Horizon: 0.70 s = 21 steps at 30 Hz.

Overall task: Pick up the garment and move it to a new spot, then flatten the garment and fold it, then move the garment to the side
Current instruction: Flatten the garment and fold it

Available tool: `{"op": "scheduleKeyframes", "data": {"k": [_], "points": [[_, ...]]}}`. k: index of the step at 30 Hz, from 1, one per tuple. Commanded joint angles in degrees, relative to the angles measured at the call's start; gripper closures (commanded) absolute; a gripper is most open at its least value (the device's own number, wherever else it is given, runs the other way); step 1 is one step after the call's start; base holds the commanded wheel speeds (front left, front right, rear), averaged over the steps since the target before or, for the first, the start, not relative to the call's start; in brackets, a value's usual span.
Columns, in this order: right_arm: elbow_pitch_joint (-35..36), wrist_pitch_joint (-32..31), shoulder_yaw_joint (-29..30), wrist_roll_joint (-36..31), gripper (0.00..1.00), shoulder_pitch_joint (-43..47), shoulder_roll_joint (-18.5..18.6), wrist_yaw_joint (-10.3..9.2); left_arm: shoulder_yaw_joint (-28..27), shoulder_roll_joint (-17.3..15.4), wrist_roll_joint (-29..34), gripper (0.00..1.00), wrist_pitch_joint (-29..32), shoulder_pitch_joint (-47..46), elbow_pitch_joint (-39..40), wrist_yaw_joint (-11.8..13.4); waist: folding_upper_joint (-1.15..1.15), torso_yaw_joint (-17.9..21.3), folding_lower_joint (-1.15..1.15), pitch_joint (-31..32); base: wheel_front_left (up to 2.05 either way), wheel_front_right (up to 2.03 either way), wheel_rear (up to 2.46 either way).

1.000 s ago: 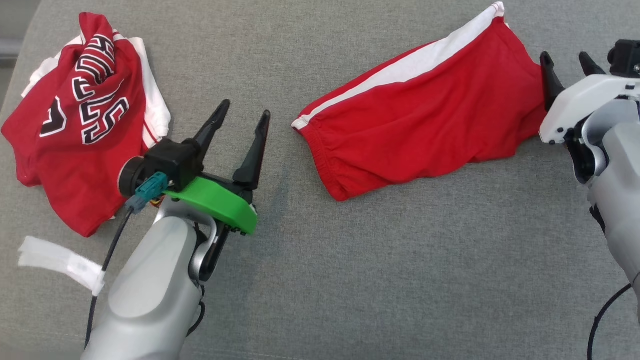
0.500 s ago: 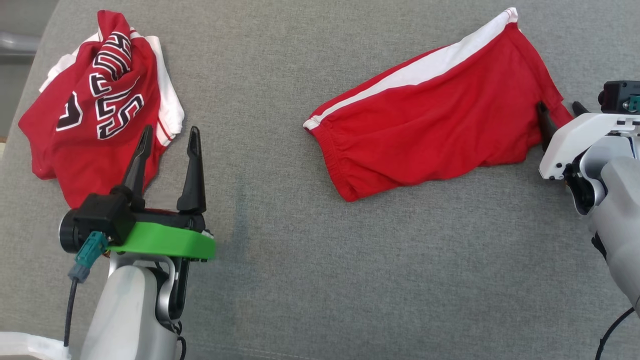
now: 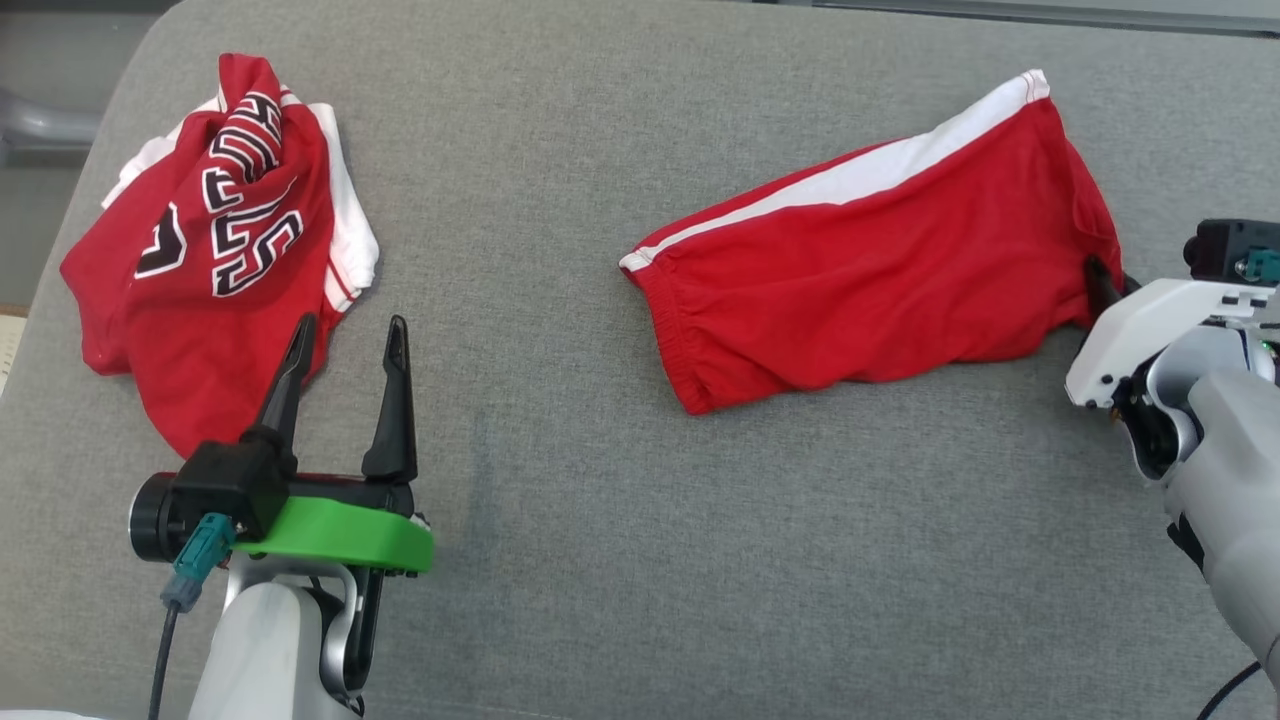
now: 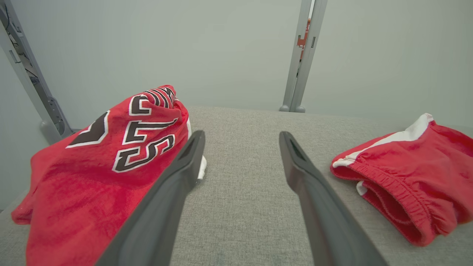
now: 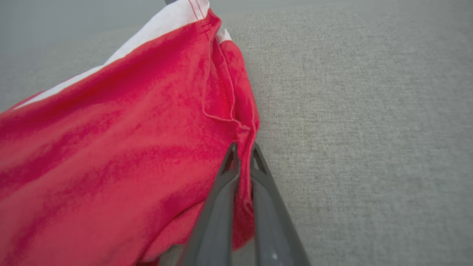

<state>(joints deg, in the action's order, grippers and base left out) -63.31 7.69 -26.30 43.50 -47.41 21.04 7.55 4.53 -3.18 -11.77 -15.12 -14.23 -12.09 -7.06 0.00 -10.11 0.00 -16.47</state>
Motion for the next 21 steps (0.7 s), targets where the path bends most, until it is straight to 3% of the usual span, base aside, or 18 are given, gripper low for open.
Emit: {"op": "scheduleKeyframes", "data": {"k": [1,12,21], "points": [[0.64,0.8,-0.28,0.89,1.0,1.7,0.71,-0.12,-0.33,0.02,0.22,0.0,-0.02,1.1,-0.06,-0.23,0.0,1.68,0.0,1.95,0.0,0.0,0.0],[7.68,5.25,-1.02,7.81,1.0,13.22,4.15,-0.12,-1.16,0.09,1.71,0.0,-0.02,4.74,-0.52,-0.45,0.0,6.79,0.0,7.3,0.0,0.0,0.0],[6.96,7.14,4.12,11.63,1.0,20.43,7.92,-0.11,-1.87,0.04,2.07,0.0,-0.02,6.3,-0.44,-0.45,0.0,8.51,0.0,9.11,0.0,0.0,0.0]]}}
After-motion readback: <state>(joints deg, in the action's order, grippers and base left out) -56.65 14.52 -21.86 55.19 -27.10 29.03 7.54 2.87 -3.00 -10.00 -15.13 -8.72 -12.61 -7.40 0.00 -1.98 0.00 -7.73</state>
